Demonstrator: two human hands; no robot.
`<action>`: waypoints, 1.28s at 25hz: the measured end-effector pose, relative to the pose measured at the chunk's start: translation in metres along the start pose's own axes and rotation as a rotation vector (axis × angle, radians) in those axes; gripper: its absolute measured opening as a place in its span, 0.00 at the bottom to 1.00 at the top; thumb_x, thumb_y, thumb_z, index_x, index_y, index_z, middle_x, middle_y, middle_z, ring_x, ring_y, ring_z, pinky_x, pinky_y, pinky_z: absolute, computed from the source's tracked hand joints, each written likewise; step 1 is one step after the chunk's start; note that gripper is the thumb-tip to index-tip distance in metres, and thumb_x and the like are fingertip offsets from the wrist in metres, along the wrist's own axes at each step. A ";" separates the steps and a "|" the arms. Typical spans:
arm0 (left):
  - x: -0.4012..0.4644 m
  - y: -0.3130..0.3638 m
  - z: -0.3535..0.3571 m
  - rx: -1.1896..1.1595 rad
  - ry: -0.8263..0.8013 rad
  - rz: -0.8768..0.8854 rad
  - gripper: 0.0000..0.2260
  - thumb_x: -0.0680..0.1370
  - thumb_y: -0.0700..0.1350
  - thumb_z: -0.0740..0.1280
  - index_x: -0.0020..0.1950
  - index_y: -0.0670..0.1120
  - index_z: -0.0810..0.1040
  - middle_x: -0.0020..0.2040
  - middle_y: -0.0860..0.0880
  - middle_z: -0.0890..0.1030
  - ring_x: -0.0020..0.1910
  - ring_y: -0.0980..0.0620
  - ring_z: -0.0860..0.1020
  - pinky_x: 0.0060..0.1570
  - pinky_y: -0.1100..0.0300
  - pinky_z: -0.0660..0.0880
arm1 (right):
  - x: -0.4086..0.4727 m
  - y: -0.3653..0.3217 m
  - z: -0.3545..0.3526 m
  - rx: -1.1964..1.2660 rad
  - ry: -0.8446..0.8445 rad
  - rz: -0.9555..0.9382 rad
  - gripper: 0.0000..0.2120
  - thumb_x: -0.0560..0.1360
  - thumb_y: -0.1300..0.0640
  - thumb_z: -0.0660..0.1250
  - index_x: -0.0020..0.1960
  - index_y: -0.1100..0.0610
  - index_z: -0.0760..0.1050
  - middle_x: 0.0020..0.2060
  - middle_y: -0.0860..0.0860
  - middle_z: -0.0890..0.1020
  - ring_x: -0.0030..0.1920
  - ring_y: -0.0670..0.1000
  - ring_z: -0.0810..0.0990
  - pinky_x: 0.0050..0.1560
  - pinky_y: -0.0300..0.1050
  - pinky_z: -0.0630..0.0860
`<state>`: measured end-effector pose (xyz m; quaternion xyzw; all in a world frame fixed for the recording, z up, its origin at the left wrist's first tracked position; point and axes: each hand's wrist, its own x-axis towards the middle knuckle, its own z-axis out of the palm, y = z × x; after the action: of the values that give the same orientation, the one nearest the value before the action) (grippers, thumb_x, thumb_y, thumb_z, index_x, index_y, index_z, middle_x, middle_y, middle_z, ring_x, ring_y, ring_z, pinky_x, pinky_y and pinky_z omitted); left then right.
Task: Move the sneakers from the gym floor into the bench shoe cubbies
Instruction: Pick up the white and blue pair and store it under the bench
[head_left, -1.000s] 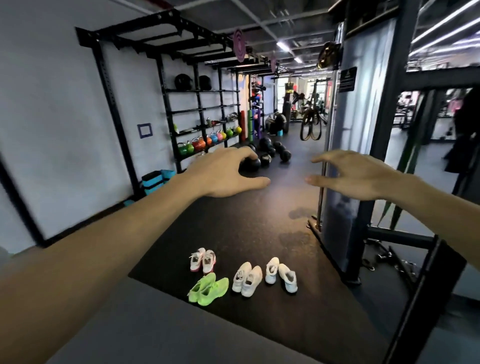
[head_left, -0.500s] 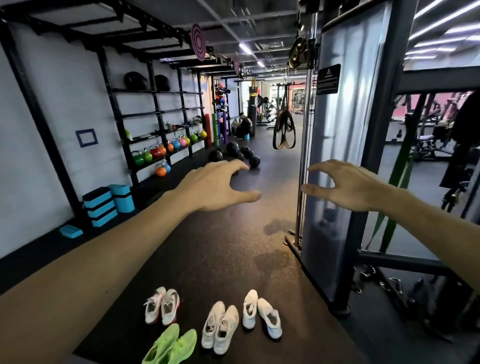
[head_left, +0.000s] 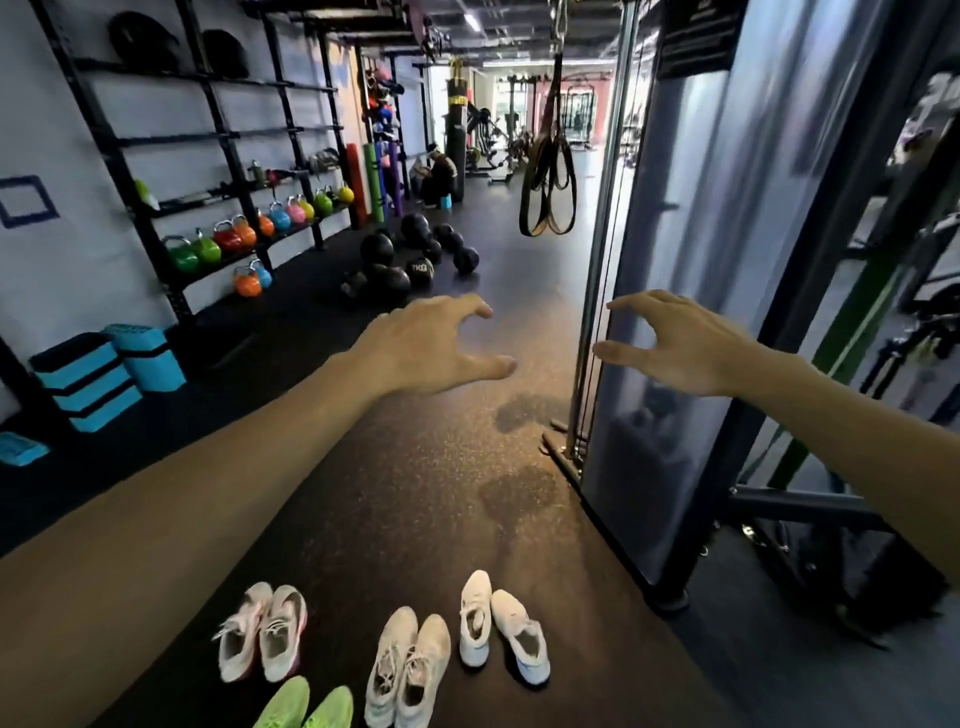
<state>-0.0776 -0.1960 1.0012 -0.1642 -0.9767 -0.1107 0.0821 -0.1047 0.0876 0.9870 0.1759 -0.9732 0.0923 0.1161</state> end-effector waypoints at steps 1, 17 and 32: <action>0.020 -0.015 0.020 -0.018 -0.015 -0.001 0.34 0.67 0.73 0.62 0.69 0.59 0.66 0.69 0.53 0.71 0.64 0.50 0.72 0.60 0.46 0.71 | 0.020 0.008 0.021 0.013 -0.017 0.020 0.39 0.68 0.25 0.53 0.72 0.46 0.59 0.71 0.51 0.66 0.68 0.56 0.67 0.64 0.62 0.67; 0.144 -0.181 0.546 -0.105 -0.298 -0.074 0.36 0.64 0.76 0.59 0.68 0.62 0.64 0.68 0.53 0.71 0.63 0.49 0.72 0.58 0.45 0.71 | 0.071 0.151 0.570 0.147 -0.216 0.168 0.34 0.69 0.27 0.56 0.71 0.39 0.56 0.70 0.46 0.66 0.60 0.53 0.73 0.52 0.54 0.74; 0.031 -0.274 0.975 -0.124 -0.487 -0.138 0.35 0.64 0.72 0.63 0.67 0.59 0.67 0.61 0.55 0.77 0.59 0.49 0.75 0.52 0.49 0.74 | -0.079 0.184 0.989 0.173 -0.476 0.197 0.32 0.70 0.27 0.53 0.70 0.39 0.55 0.68 0.42 0.65 0.59 0.50 0.74 0.46 0.52 0.75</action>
<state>-0.3206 -0.2017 0.0172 -0.1237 -0.9680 -0.1331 -0.1732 -0.2907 0.0649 -0.0046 0.1065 -0.9739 0.1420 -0.1412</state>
